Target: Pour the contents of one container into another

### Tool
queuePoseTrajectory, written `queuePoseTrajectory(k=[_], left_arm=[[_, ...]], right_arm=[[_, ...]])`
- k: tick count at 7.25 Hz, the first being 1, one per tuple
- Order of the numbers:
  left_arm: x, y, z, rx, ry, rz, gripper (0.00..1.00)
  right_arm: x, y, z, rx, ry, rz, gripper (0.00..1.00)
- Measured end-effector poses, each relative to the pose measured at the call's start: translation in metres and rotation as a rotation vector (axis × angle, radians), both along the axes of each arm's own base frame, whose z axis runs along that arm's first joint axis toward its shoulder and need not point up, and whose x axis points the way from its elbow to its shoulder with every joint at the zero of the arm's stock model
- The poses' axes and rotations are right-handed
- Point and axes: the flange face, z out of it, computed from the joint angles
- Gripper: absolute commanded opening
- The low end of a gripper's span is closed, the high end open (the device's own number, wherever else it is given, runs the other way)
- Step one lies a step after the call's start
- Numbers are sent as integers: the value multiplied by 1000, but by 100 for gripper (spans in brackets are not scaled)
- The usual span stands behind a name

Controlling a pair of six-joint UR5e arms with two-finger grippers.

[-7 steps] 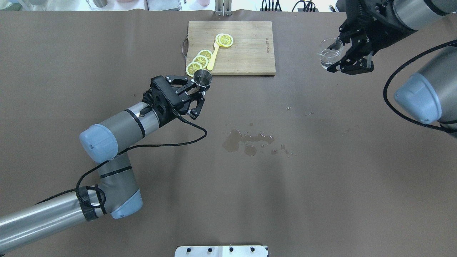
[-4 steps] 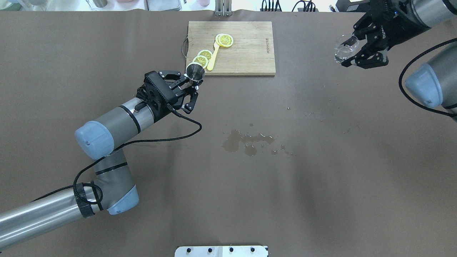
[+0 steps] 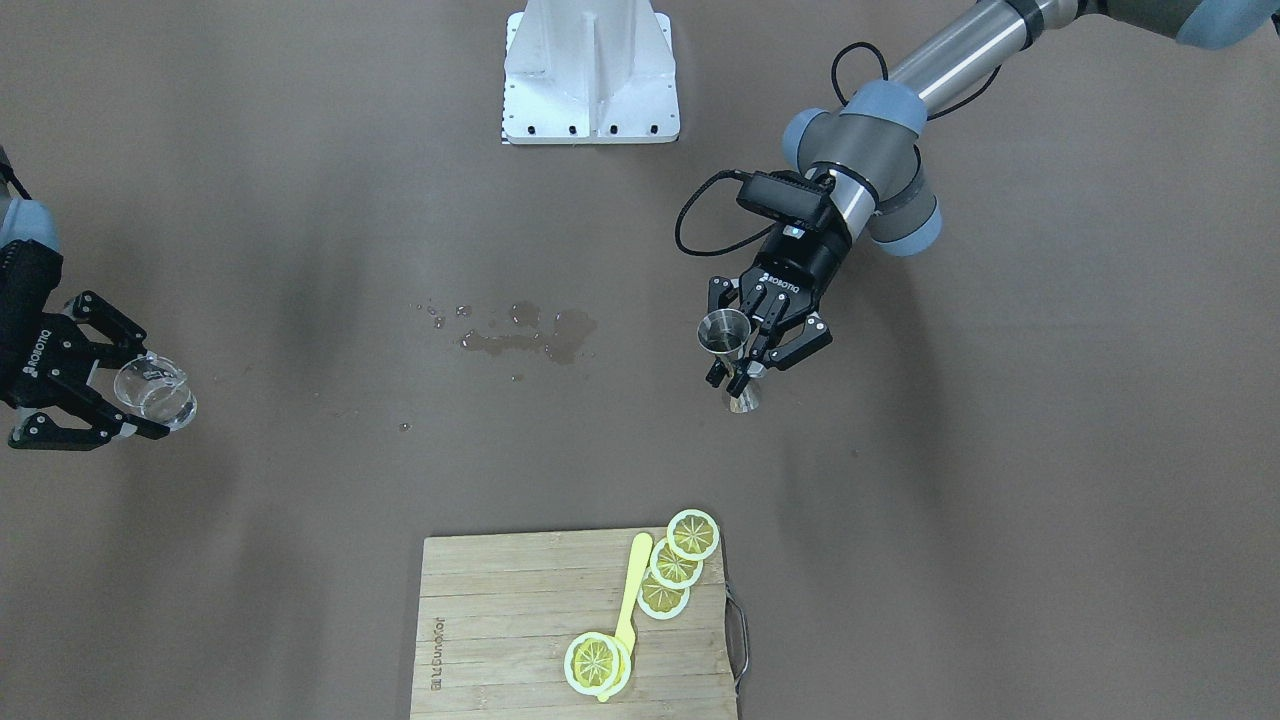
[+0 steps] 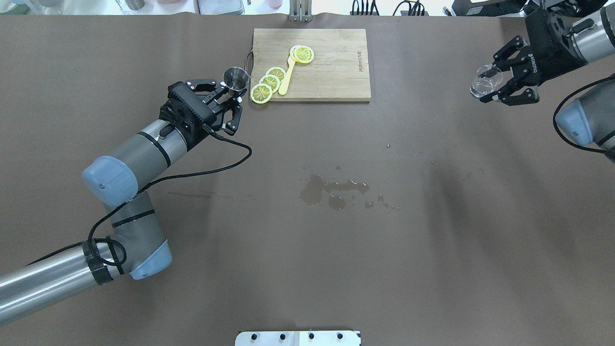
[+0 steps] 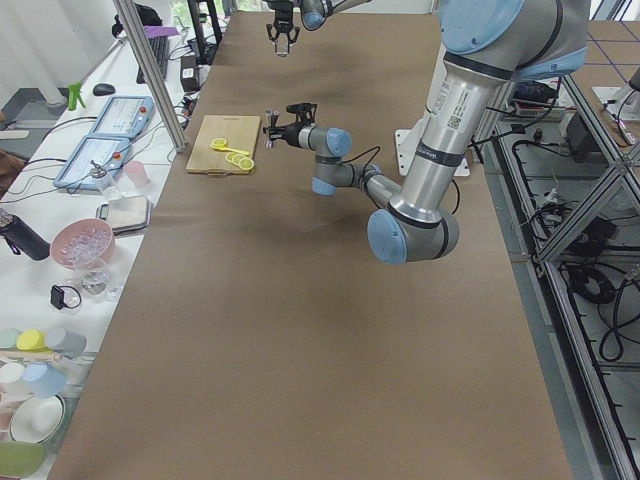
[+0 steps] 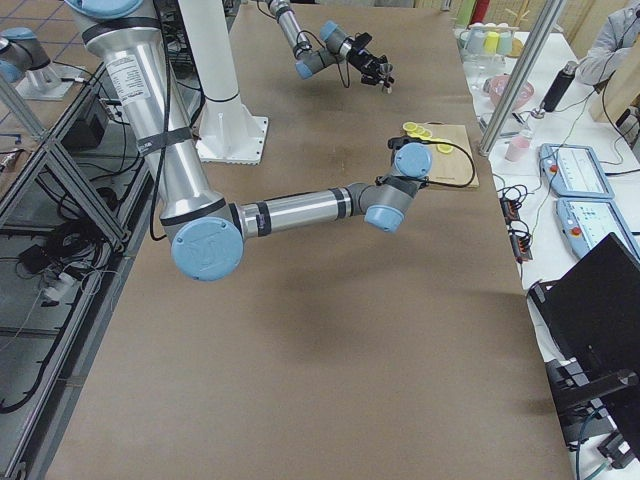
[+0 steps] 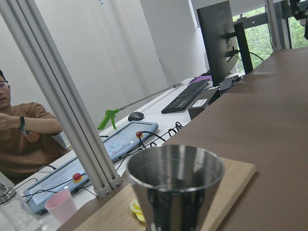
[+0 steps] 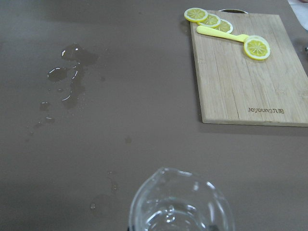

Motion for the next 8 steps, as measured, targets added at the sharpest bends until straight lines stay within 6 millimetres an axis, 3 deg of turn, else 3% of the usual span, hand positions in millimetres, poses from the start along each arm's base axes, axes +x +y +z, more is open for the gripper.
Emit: queuePoseTrajectory(k=[2, 3, 5, 6, 8], left_arm=[[-12, 2, 12, -25, 27, -26, 0], [-17, 4, 29, -50, 63, -31, 0], [-33, 11, 82, -68, 116, -53, 0], [-31, 9, 93, -70, 123, -53, 0], [-22, -1, 96, -89, 141, -52, 0]], right_arm=[[-1, 5, 27, -54, -54, 22, 0], [-6, 10, 37, -81, -82, 43, 0], [-32, 25, 54, -123, -138, 81, 0], [-46, 31, 59, -137, -157, 95, 0], [-70, 39, 69, -150, -162, 116, 0]])
